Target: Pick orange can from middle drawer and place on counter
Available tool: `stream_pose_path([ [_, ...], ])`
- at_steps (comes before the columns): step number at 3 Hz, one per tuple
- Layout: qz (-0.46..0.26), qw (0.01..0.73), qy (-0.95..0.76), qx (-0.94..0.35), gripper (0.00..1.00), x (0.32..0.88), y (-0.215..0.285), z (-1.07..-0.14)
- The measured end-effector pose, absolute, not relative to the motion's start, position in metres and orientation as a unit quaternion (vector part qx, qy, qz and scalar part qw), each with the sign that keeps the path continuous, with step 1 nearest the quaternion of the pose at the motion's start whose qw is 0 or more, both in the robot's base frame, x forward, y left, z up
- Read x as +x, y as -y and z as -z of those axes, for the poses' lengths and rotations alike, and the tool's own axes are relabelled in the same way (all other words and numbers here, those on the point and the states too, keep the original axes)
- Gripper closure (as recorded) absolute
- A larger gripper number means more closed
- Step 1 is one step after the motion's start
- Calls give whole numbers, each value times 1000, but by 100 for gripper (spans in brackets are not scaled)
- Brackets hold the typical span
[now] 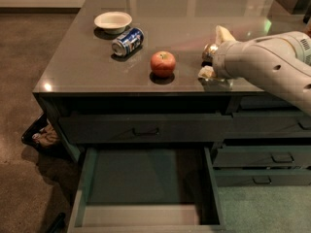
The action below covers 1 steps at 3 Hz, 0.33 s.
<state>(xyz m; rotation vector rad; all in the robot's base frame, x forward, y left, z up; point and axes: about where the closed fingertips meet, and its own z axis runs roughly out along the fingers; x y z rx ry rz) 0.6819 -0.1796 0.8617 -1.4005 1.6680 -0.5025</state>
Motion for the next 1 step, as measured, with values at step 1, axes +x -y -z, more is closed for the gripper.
stream_pose_path([
  [1, 202, 438, -671, -563, 0, 682, 180, -862],
])
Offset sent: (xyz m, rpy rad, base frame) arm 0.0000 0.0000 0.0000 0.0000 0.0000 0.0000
